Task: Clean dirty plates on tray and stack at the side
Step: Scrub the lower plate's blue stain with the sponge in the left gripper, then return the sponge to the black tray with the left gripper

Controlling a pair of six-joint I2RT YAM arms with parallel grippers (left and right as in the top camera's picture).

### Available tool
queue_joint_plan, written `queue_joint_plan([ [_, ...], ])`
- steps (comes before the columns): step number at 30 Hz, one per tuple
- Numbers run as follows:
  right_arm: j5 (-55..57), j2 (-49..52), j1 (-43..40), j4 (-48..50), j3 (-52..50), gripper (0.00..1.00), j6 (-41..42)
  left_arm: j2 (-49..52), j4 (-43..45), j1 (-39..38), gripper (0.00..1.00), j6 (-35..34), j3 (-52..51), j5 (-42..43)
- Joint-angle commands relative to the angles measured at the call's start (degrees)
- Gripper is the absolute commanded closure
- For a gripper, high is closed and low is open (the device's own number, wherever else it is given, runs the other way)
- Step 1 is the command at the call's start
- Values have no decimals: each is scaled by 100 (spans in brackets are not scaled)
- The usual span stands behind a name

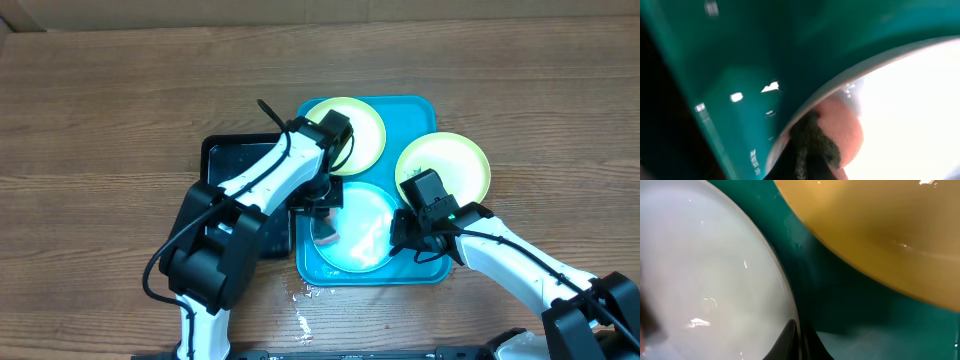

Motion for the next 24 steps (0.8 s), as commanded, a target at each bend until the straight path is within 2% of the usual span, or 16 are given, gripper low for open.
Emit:
queue_joint_plan([
  [1, 264, -20, -15, -13, -37, 96, -33, 120, 909, -433, 96, -127, -280, 420],
  [4, 264, -20, -15, -17, -37, 96, -33, 120, 1569, -726, 96, -354, -476, 739],
  [7, 264, -20, -15, -17, -37, 96, -35, 120, 1773, -894, 96, -365, -503, 997],
  [11, 264, -20, -15, -17, -37, 96, -35, 120, 1727, -918, 96, -361, -503, 1099],
  [16, 264, -20, -15, -13, -37, 96, -35, 120, 1700, -909, 96, -186, -503, 1648],
  [24, 264, -20, -15, -15, -37, 96, -35, 120, 1078, -868, 96, -197, -503, 1523],
])
